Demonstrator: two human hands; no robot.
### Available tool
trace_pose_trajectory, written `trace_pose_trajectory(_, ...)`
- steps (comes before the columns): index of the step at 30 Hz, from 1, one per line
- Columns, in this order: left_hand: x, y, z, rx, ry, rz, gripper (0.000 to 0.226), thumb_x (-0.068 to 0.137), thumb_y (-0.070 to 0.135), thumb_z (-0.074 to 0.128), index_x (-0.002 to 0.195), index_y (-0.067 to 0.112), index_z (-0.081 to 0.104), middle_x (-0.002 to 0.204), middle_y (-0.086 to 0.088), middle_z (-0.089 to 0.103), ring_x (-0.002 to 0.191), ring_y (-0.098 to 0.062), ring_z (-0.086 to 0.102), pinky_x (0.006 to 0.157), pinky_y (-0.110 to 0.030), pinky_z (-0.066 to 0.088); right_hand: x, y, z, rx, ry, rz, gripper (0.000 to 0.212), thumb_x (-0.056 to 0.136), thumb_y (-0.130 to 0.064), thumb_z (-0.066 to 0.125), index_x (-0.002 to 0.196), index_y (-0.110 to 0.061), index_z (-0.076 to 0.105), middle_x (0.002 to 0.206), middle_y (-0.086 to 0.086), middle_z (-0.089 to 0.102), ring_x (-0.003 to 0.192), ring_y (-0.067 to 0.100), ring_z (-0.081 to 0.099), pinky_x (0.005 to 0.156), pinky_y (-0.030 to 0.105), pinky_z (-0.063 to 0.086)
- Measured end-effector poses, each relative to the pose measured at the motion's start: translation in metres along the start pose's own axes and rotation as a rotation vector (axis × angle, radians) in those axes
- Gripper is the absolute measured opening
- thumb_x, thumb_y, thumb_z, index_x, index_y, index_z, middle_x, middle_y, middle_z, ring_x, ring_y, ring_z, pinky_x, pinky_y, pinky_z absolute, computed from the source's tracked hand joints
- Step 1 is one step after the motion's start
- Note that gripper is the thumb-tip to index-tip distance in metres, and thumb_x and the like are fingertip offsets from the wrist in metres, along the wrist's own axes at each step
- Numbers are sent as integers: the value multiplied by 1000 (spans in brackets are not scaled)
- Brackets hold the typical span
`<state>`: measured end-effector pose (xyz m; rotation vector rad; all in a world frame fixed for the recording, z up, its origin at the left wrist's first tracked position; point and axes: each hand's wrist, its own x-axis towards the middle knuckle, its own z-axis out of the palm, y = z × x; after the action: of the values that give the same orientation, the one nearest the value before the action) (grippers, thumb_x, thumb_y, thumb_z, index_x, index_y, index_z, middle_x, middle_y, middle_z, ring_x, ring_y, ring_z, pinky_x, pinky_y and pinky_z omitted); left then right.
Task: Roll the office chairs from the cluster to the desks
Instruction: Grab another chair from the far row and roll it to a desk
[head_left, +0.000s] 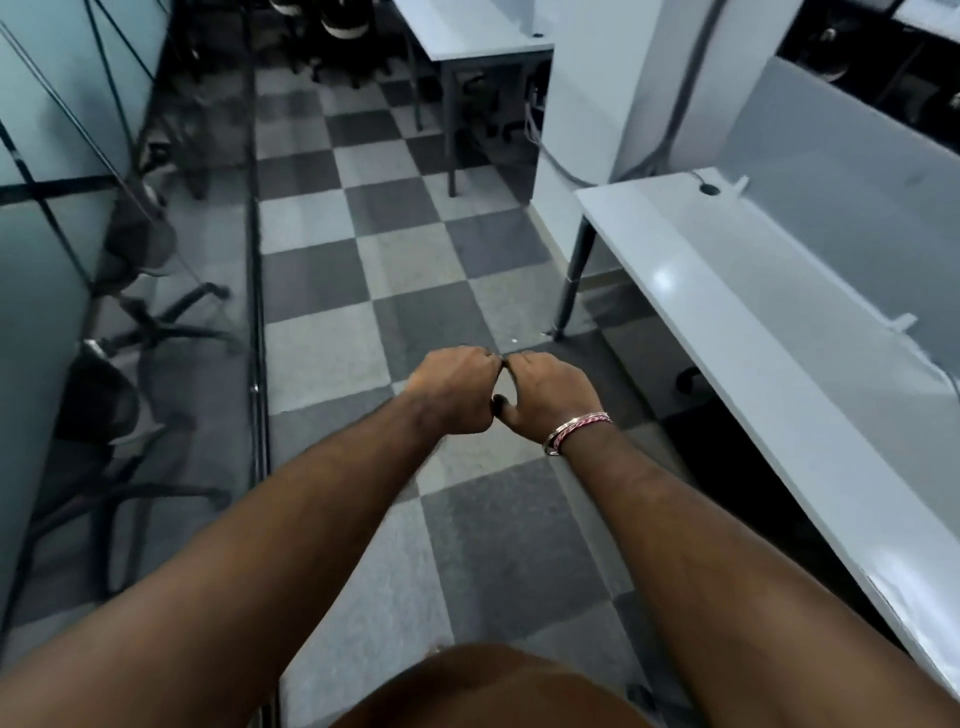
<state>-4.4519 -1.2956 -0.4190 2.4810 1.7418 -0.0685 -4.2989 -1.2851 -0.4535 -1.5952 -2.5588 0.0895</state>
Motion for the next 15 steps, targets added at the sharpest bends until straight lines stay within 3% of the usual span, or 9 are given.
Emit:
trace_pose_trajectory(5, 63, -85, -6, 1, -11, -81, 35, 83, 32, 67, 117, 23, 65, 107, 2, 69, 96, -24, 69, 70, -36, 56, 116, -11, 10, -9, -32, -77, 40, 82, -49, 62, 110, -21, 60, 107, -1, 67, 101, 22, 62, 75, 34, 49)
trace_pose_trajectory(15, 248, -226, -42, 62, 19, -251, 30, 90, 31, 65, 119, 23, 67, 108, 1, 68, 95, -23, 67, 66, -33, 47, 378, 23, 6, -74, -24, -293, 36, 87, -42, 60, 113, -18, 63, 108, 3, 68, 98, 24, 64, 73, 34, 50)
